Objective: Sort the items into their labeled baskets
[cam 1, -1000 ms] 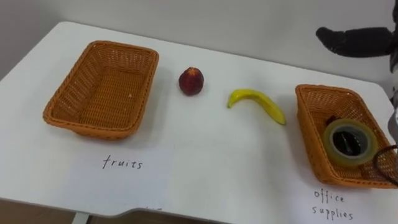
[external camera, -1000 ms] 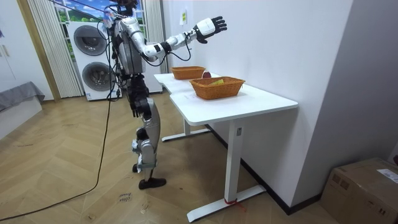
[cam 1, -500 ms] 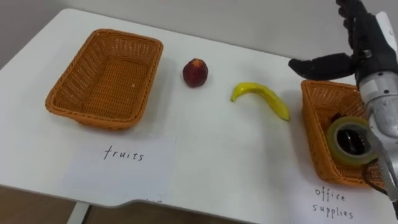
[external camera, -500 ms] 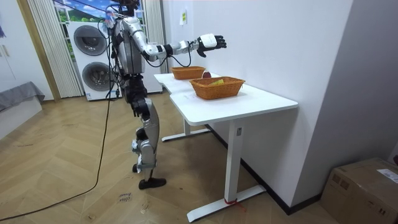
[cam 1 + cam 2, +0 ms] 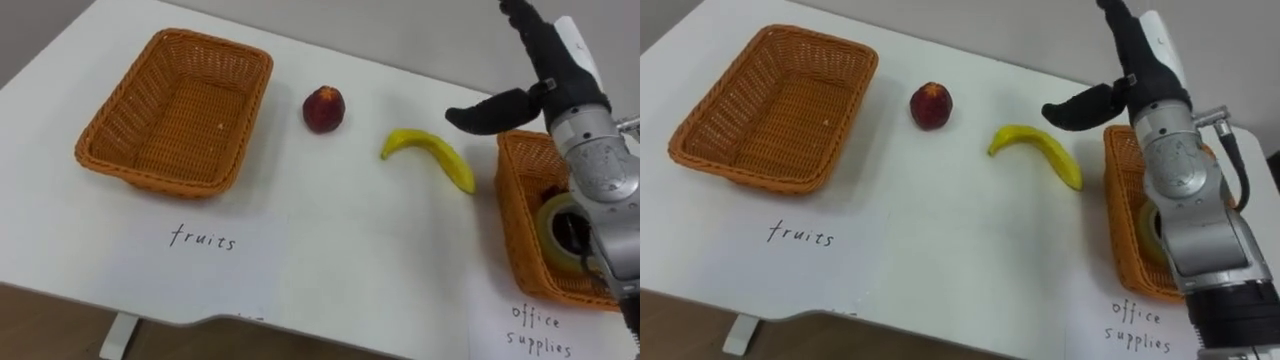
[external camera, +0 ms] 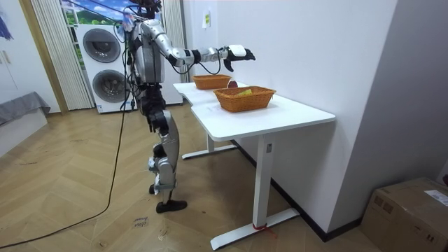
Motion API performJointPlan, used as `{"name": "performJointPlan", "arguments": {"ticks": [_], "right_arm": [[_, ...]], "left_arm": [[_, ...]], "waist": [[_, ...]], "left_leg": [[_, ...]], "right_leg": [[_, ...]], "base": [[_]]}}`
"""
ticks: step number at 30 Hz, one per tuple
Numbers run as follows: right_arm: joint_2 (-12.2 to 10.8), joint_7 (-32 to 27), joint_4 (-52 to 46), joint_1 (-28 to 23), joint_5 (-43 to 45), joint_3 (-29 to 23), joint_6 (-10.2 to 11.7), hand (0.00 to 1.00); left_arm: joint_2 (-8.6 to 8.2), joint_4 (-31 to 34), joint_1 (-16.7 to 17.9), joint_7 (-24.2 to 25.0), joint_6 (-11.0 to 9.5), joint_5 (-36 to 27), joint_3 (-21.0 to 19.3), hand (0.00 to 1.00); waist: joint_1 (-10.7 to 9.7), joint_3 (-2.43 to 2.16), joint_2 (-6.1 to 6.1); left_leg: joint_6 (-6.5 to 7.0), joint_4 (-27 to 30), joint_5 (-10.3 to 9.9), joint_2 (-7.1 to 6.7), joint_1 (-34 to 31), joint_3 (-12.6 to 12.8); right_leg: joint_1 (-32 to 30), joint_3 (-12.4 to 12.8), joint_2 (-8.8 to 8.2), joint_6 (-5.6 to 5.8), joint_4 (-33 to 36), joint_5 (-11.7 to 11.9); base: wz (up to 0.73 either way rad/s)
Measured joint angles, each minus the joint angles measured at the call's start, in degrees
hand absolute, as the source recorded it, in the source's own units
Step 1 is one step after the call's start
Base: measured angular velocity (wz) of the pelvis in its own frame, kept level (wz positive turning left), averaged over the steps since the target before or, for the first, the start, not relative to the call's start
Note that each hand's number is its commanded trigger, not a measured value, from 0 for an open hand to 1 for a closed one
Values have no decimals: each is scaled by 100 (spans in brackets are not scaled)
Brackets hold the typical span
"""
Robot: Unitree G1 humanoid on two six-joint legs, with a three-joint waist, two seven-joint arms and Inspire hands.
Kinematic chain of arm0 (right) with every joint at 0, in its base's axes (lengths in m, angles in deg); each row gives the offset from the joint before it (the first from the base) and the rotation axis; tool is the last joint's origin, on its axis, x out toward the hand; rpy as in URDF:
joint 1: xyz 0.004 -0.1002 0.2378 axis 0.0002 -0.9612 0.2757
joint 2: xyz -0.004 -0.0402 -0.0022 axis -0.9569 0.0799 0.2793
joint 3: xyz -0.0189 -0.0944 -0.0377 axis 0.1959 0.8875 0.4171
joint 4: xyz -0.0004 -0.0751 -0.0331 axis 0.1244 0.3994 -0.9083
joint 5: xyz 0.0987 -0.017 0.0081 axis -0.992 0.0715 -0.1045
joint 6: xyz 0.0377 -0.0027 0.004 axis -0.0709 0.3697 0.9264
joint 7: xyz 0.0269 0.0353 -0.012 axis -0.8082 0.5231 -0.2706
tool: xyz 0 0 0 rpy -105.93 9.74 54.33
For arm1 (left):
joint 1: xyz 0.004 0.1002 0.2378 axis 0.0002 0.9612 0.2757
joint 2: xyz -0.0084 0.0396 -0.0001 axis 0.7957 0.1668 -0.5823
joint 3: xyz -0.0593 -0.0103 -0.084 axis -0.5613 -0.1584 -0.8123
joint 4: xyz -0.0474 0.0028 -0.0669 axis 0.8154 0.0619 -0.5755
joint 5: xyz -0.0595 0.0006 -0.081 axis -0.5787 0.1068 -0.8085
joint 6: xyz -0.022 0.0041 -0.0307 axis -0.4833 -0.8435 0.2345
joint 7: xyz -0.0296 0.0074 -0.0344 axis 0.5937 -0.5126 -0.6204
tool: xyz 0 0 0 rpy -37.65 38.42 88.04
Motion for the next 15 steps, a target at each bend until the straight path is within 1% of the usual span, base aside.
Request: {"name": "performJointPlan", "arguments": {"ticks": [3, 5, 7, 8, 13, 15], "right_arm": [[30, 0, 8, 56, 0, 0, 0, 0], [47, -2, 8, 85, 0, 11, 0, 0], [107, -11, 8, 119, 0, 98, 3, 0], [177, -10, 8, 125, 0, 183, 3, 0], [215, -10, 17, 126, 12, 207, 3, 0], [263, -10, 76, 132, 135, 210, 3, 0]], "left_arm": [[70, 1, -2, 3, 0, 0, 110, 0], [85, 1, -3, 3, 0, 0, 110, 0], [95, 1, -9, 1, 0, 0, 111, 0], [100, 1, -11, -3, 0, 0, 112, 0], [105, 2, -11, -8, 0, 2, 115, 0], [109, 3, -11, -5, 0, 3, 108, 0]], "waist": [[-10, 6, 8], [-4, 4, 6], [-2, 1, 1], [3, -1, -1], [23, 0, 0], [68, -6, -12]], "left_leg": [[-1, 1, 0, 3, -18, -28], [-1, 1, 0, 2, -31, -29], [-1, 9, 1, -1, -58, -28], [-1, 13, 1, -2, -67, -28], [-2, 9, 2, 0, -73, -27], [-5, 1, 3, 0, -78, -24]], "right_leg": [[-3, -36, 2, 0, -6, 0], [-16, -37, 1, 0, -5, 0], [-40, -37, -1, 0, -3, 0], [-51, -36, -2, -1, -2, 2], [-63, -37, 0, -2, -1, 2], [-75, -42, 0, -2, 3, 2]], "base": [[5], [0], [0], [0], [0], [0]]}}
